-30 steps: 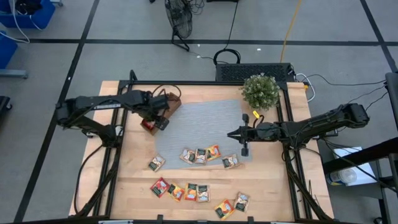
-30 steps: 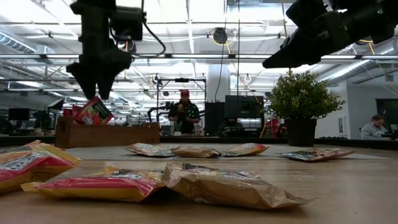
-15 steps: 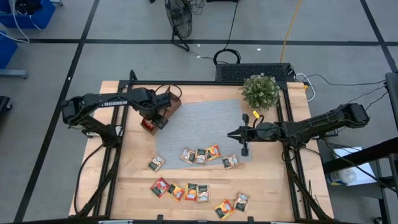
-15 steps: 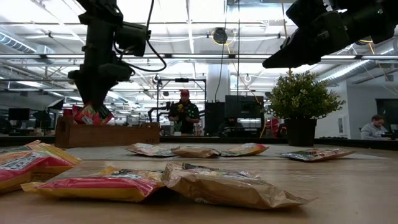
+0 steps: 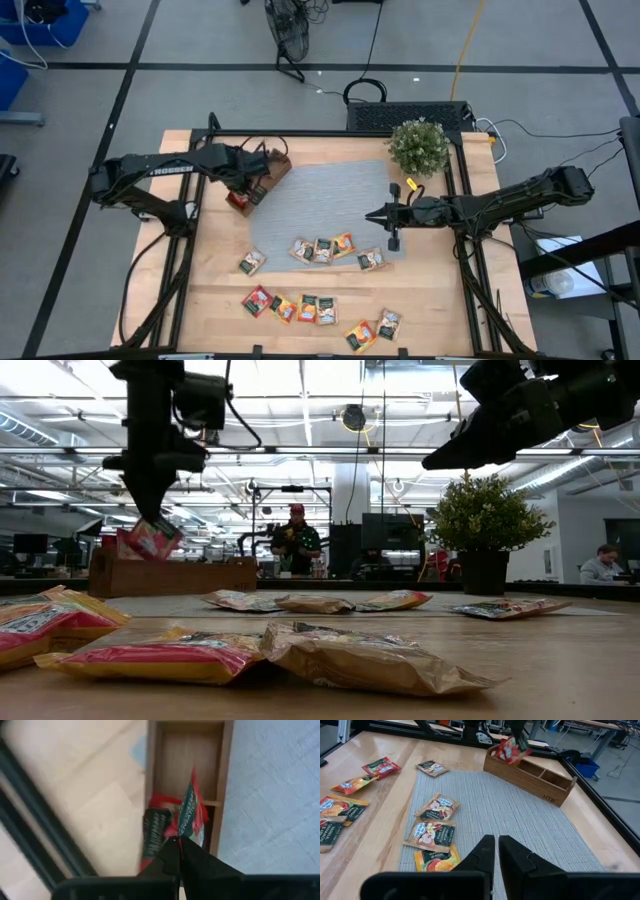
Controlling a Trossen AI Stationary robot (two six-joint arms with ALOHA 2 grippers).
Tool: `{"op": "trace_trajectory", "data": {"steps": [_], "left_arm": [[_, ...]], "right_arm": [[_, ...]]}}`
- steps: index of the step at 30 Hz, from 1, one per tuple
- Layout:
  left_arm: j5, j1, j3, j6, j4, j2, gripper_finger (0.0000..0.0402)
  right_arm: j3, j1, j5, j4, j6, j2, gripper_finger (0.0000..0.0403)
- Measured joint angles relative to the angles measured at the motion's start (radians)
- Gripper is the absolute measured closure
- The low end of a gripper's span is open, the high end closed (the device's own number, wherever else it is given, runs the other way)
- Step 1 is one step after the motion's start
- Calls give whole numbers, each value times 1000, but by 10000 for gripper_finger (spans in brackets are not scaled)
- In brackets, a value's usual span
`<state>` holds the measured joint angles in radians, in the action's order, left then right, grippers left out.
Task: Pick & Place Tea
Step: Put the red tea bag into the left section of the wooden organizer
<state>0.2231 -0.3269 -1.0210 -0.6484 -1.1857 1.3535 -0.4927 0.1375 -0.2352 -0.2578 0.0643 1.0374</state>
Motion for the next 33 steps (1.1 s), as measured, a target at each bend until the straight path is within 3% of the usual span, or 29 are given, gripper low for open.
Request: {"op": "trace_trajectory", "data": {"steps": [8,17,22,33], "left_arm": [[183,213,30,-201,3,-51,399],[380,397,267,-508,101,-49,400],[392,450,344,-600,163,-49,400],[369,474,316,-586,165,-49,383]], "right_arm": [[0,0,0,12,0,0,387],[0,0,0,9,0,0,387],[0,0,0,6,0,0,387],[0,0,0,0,0,0,387]]}}
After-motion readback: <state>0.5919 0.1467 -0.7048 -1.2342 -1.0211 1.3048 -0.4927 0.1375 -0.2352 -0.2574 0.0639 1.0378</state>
